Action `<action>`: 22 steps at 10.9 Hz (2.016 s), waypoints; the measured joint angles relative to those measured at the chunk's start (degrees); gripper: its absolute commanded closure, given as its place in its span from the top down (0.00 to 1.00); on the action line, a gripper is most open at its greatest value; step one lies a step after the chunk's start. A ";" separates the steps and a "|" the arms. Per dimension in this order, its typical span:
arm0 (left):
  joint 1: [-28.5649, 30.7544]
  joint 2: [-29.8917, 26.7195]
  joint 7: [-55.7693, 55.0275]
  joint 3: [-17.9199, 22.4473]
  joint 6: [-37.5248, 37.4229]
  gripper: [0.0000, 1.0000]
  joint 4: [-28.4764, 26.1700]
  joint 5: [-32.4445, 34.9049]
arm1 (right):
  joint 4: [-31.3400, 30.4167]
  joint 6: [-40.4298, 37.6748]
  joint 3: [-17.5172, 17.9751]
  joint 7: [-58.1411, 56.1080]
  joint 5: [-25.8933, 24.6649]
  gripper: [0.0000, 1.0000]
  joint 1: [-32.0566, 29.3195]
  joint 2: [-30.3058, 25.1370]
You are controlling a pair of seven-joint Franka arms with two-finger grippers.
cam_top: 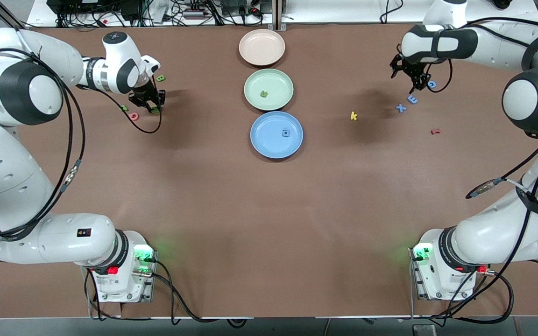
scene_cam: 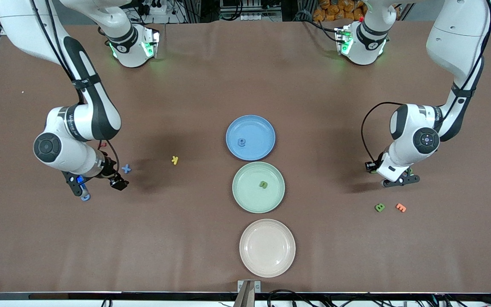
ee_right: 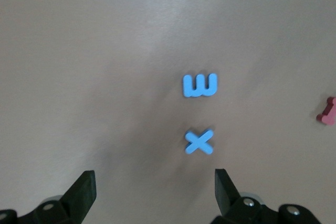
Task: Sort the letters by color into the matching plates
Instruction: 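Grasp the green z with the left gripper while the right gripper reaches x, then carry the z to the green plate while the right gripper grasps x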
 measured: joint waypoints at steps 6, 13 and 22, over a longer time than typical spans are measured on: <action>-0.19 -0.10 -0.88 -1.27 0.61 0.00 0.62 0.00 | -9.57 11.85 -0.01 -3.53 -0.03 1.00 -1.18 -0.86; -3.96 -0.89 -4.68 -8.03 0.74 0.00 6.36 0.00 | -14.40 18.53 -0.03 -5.23 -0.03 1.00 -1.99 -0.79; -20.48 8.79 -28.01 -9.45 -4.86 0.00 26.08 0.00 | -15.61 22.68 0.11 -6.09 -0.42 0.70 -1.99 1.57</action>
